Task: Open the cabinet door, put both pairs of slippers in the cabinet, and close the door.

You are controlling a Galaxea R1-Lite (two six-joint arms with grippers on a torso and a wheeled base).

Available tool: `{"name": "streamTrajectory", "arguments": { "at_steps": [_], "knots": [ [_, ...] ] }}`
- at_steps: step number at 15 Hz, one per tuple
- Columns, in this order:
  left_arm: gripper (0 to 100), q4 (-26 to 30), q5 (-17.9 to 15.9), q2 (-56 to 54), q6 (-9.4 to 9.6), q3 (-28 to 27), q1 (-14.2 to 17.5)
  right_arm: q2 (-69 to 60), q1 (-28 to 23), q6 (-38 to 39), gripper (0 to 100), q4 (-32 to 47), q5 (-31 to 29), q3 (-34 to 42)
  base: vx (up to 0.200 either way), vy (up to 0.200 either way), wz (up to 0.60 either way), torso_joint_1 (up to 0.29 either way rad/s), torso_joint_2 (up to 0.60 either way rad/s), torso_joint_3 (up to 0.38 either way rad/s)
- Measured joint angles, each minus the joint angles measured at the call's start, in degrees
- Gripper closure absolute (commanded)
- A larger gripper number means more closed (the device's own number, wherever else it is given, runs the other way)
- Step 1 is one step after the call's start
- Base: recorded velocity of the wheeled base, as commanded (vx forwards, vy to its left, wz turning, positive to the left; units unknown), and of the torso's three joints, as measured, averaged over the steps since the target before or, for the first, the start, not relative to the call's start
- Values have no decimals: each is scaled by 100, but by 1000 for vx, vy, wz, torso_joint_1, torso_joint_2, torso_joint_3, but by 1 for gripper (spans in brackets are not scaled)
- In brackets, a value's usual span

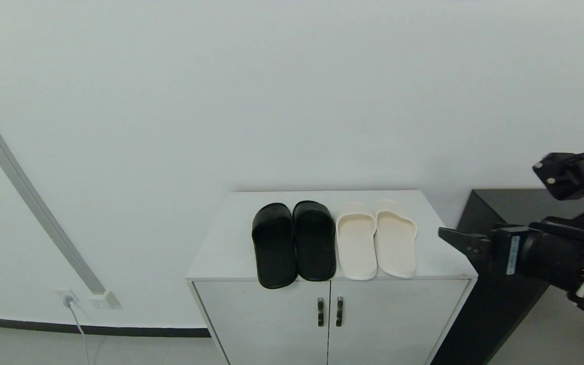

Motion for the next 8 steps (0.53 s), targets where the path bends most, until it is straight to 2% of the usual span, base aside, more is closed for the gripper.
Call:
{"name": "streamTrajectory", "arguments": {
  "at_steps": [3,8],
  "knots": [
    [100,0,-2,0,0,0,-2,924,235,321,0,-307,-424,-363,0,0,0,0,0,0],
    [100,0,-2,0,0,0,-2,2492,444,413,0,-1196,-1111,-902,0,0,0,0,0,0]
  ]
}}
